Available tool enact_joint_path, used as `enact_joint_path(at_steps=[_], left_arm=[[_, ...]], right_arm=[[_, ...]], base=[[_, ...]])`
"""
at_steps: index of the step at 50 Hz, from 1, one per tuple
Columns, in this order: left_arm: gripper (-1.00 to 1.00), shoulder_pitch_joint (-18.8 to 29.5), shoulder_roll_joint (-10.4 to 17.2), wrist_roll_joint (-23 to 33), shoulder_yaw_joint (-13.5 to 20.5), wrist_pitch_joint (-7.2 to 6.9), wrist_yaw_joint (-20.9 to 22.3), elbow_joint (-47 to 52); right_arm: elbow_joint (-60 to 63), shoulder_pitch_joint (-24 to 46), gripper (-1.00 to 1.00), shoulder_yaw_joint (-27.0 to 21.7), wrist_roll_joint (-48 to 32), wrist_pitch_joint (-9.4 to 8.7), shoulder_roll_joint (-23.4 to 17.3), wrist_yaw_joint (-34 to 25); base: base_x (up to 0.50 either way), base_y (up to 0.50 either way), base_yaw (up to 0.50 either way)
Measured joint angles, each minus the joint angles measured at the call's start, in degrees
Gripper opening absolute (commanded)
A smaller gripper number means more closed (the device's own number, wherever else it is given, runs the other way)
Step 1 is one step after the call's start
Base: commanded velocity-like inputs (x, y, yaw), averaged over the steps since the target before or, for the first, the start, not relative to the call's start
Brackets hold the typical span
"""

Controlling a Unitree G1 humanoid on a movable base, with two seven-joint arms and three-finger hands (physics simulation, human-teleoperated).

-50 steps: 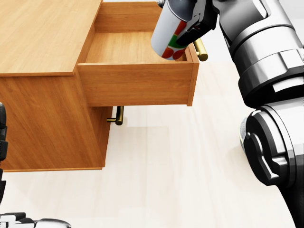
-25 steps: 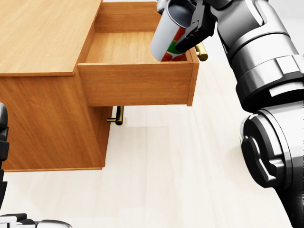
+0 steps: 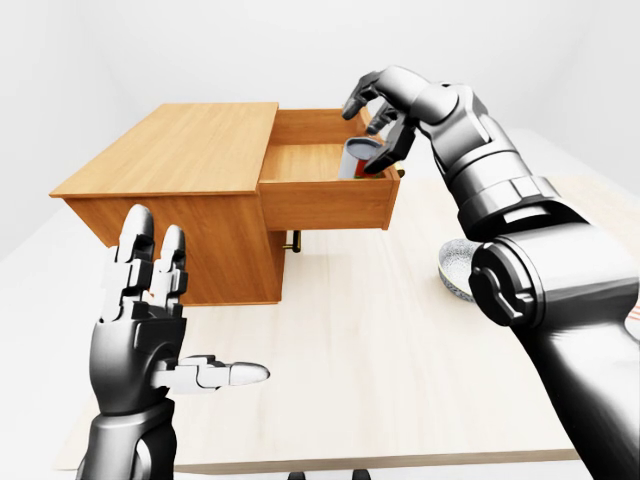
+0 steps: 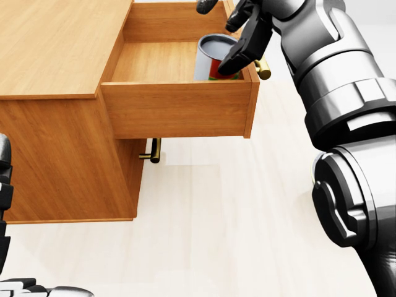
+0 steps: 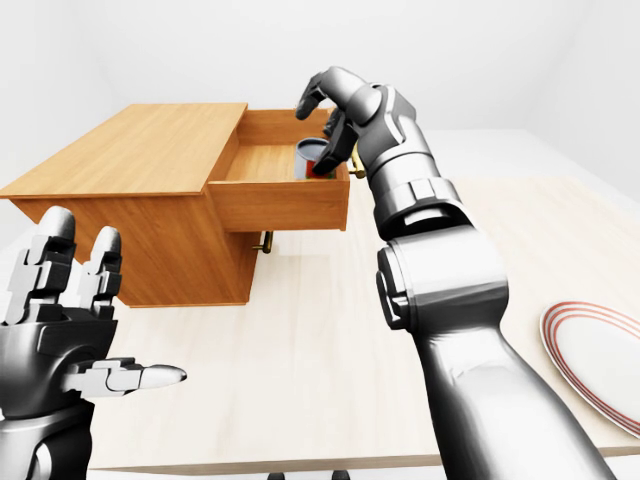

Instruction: Put the ketchup in the top drawer of the cabinet.

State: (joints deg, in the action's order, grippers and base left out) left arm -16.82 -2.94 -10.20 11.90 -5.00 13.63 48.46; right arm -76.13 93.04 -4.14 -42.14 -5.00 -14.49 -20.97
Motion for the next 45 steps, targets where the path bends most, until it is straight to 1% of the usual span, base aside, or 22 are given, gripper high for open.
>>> enact_joint_path(at_steps=[27, 37, 45], left_arm=[[1.0, -0.1, 0.2, 0.7, -0.9, 0.0, -0.2, -1.2], [1.0, -0.1, 0.2, 0.6, -0.9, 0.0, -0.3, -1.0], [1.0, -0.2, 0.2, 0.2, -0.6, 0.0, -0.3, -0.4]], right_arm=[[0.1, 2.9, 1.0, 0.7, 0.8, 0.0, -1.3, 1.0], [0.7, 8.9, 1.0, 0.9, 0.6, 0.0, -3.1, -1.9], [2.2, 14.2, 1.0, 0.7, 1.1, 0.0, -5.1, -5.8]], base=[[0.0, 0.0, 0.0], [0.0, 0.0, 0.0], [0.0, 0.0, 0.0]])
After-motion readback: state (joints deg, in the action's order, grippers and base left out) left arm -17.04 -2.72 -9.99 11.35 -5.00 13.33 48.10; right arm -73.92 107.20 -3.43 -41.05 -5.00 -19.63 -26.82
